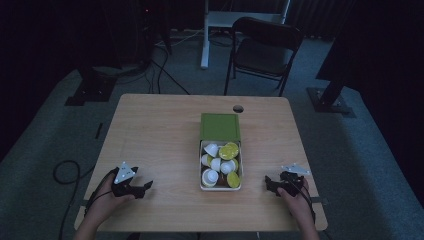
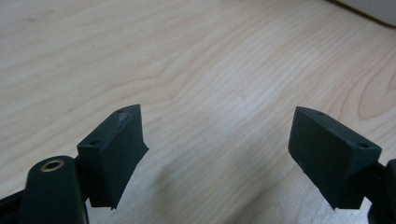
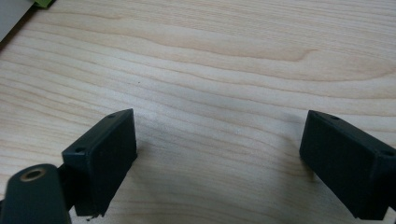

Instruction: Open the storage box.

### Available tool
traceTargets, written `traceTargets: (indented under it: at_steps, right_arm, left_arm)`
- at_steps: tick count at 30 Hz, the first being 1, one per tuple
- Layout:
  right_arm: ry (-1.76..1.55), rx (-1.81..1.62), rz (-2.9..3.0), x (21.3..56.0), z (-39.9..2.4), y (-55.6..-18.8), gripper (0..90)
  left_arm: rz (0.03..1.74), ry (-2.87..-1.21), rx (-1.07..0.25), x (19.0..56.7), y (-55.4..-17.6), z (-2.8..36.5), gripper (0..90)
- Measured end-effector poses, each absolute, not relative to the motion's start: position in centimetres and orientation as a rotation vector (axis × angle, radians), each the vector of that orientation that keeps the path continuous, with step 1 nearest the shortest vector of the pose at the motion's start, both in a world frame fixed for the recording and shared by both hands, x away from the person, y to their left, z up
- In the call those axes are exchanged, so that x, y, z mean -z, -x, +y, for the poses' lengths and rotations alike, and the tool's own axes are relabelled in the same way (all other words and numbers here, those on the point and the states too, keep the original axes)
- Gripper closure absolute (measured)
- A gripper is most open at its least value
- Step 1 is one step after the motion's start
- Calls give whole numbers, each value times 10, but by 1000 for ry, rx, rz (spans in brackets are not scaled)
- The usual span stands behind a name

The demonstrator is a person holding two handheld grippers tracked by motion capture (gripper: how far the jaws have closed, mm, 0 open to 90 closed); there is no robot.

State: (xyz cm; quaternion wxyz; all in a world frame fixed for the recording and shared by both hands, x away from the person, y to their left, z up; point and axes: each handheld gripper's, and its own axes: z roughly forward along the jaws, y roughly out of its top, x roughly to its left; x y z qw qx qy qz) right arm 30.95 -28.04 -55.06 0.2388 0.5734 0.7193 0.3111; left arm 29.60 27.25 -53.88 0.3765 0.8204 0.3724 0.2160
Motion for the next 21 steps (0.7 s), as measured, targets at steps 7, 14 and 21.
traceTargets:
  at_steps: [7,14,21]
  right_arm:
    - [-1572,-857,1971,551,-281,-309,104]
    - [-1531,-884,2018,550,-280,-308,104]
    - [-1524,-868,2018,551,-278,-308,104]
  left_arm:
    - [953,-2128,-533,543,-298,273,185]
    - [1015,-2174,-441,545,-298,270,168]
    - [1035,-2174,-443,546,-299,266,117]
